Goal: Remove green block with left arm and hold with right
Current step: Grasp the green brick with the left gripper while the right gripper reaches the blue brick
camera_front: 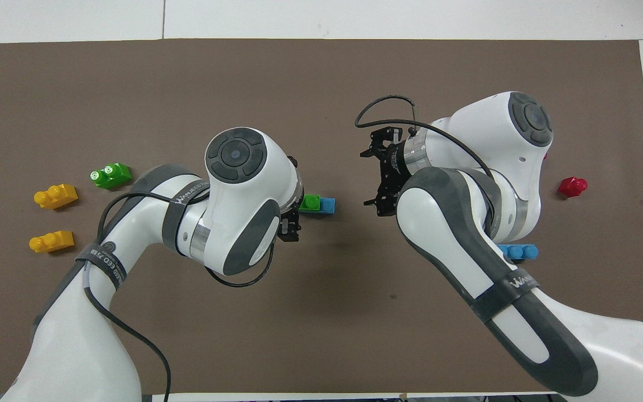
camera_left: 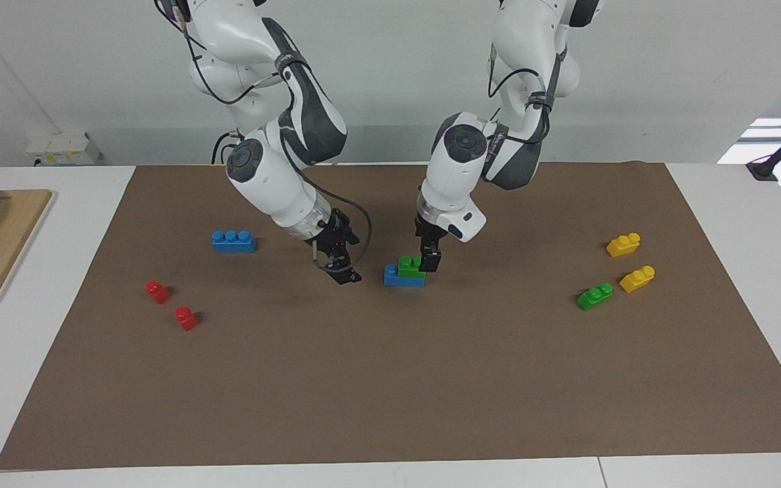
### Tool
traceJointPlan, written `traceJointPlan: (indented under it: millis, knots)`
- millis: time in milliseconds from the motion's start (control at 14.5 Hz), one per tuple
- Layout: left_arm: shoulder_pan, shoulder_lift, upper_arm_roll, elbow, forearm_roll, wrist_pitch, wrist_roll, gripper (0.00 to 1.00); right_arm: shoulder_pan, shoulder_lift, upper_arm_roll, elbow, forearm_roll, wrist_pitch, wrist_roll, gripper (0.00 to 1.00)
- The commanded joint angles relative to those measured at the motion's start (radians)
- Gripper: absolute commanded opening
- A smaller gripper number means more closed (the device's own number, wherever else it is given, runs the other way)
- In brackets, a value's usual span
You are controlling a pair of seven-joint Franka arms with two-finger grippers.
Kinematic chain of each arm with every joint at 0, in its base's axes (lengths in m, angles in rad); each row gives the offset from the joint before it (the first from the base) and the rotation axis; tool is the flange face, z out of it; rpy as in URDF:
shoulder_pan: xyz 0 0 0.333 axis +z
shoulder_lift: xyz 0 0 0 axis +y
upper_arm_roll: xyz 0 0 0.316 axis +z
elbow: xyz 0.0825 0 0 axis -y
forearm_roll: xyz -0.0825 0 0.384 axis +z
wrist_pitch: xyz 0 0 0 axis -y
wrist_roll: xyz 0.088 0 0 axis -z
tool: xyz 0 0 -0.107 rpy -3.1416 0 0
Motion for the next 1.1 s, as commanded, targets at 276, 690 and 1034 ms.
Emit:
traceJointPlan:
  millis: [276,690,1034]
  knots:
    - [-0.021,0.015,0.015,-0.033,0.021,0.117,-0.079,1.0,0.058,0.076,0.002,-0.009,0.035,0.121,0.004,1.0]
    - [-0.019,0.015,0.015,-0.038,0.021,0.123,-0.079,1.0,0.092,0.123,0.002,-0.009,0.036,0.191,0.005,1.0]
    - [-0.021,0.014,0.015,-0.052,0.021,0.134,-0.079,1.0,0.12,0.148,0.002,-0.014,0.036,0.242,0.016,1.0]
